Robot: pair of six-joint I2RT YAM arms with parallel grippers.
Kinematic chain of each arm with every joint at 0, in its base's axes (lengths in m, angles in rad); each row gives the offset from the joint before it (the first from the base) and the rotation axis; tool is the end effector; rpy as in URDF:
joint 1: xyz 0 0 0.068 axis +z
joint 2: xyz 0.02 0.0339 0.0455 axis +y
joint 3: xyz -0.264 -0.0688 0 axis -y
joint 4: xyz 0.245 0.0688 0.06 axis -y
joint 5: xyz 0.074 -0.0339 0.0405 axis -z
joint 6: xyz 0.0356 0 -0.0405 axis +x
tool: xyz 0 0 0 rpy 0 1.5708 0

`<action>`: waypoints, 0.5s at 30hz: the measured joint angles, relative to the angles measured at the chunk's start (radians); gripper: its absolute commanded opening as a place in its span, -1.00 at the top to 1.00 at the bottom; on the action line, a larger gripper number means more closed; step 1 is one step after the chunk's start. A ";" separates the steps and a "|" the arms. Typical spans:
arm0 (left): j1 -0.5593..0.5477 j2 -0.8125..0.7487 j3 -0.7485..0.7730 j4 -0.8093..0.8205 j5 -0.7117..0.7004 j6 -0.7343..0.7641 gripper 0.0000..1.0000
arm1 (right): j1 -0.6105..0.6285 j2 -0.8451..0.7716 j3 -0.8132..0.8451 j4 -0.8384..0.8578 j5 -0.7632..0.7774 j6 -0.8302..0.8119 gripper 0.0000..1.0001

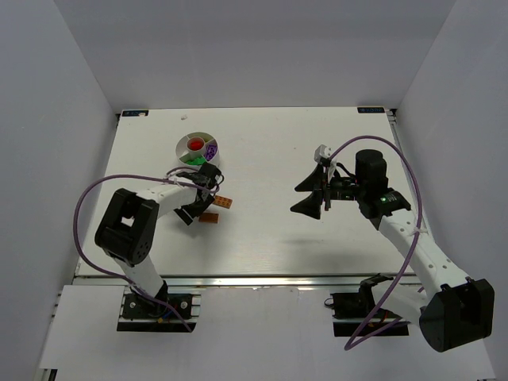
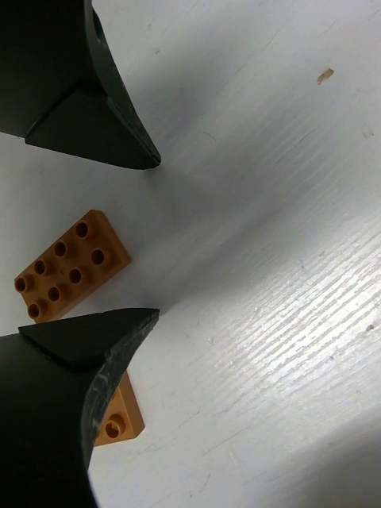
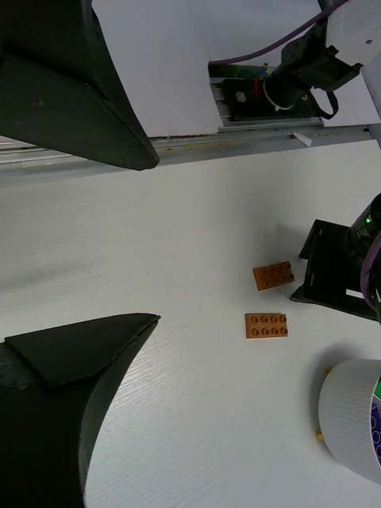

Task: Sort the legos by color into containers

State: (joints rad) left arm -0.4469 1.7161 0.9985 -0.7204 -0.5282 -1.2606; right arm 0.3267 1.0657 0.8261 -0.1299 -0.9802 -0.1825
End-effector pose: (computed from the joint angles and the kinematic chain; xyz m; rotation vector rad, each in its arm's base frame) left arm 0.2748 -0.1118 0.1550 -1.0876 2.4042 0.3366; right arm 0.2102 0.1025 0.3108 -1.0804 1.5624 1.0374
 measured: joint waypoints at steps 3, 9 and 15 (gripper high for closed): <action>-0.009 -0.016 -0.019 0.010 0.010 0.011 -0.59 | -0.004 0.000 0.000 0.000 -0.003 0.001 -0.56; -0.061 -0.053 -0.061 0.016 0.029 0.012 -0.59 | -0.006 -0.001 0.000 0.003 -0.011 0.010 -0.56; -0.113 -0.031 -0.038 0.013 0.032 0.006 -0.57 | -0.018 -0.013 0.000 0.007 -0.018 0.018 -0.56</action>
State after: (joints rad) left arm -0.5594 1.6852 0.9607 -0.7074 -0.4961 -1.2541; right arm 0.3084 1.0531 0.8261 -0.1230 -0.9985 -0.1650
